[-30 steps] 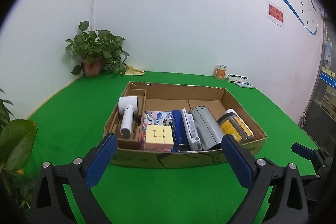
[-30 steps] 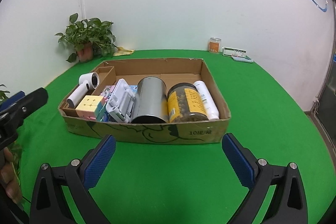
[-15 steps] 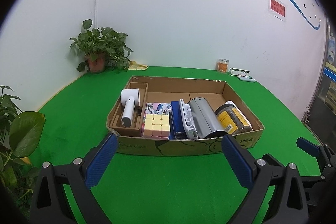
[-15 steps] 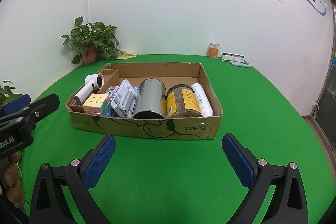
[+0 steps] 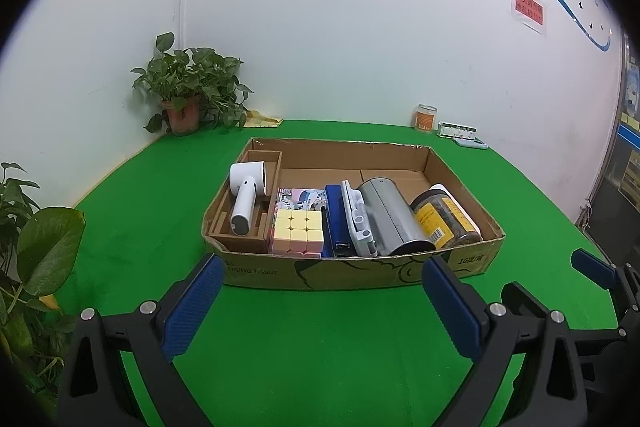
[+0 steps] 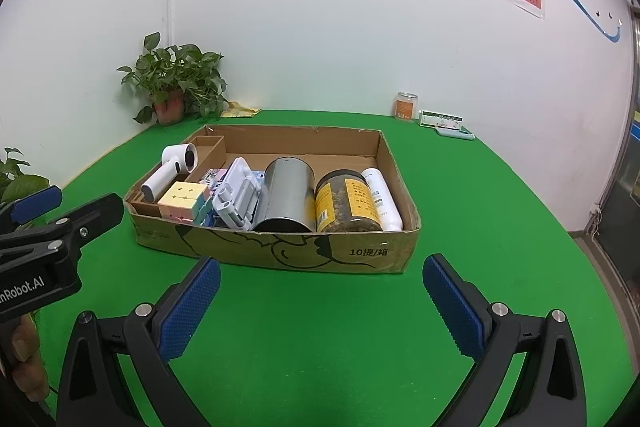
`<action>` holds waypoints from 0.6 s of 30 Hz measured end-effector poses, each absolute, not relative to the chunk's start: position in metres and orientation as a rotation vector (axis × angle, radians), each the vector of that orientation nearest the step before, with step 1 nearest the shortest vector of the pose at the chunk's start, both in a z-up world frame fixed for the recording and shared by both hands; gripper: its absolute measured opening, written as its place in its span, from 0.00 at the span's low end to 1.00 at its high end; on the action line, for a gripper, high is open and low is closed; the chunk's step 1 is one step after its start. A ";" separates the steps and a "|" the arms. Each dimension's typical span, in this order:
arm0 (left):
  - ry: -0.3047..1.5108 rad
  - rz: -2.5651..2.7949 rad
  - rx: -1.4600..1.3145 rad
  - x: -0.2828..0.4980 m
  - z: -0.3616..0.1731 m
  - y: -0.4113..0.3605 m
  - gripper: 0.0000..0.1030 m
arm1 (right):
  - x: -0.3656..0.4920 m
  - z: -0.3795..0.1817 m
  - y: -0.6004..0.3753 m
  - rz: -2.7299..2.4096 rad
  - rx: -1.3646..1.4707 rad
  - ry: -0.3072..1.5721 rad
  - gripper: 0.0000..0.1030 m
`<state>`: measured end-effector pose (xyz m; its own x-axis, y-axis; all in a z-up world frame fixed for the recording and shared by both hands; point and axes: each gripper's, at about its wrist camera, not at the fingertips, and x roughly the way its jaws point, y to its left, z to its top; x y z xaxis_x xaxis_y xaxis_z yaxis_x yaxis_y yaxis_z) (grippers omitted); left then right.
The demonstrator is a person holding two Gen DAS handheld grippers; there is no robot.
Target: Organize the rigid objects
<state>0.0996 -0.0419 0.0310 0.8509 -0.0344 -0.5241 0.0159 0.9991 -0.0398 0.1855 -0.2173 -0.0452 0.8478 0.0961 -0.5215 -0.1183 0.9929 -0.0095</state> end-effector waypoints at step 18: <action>0.569 -0.027 -0.023 0.102 0.026 -0.045 0.96 | 0.183 -0.046 -0.221 0.109 -0.044 0.542 0.99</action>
<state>0.1017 -0.0449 0.0264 0.8420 -0.0317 -0.5385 0.0188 0.9994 -0.0294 0.1835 -0.2206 -0.0457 0.8512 0.0915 -0.5168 -0.1149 0.9933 -0.0135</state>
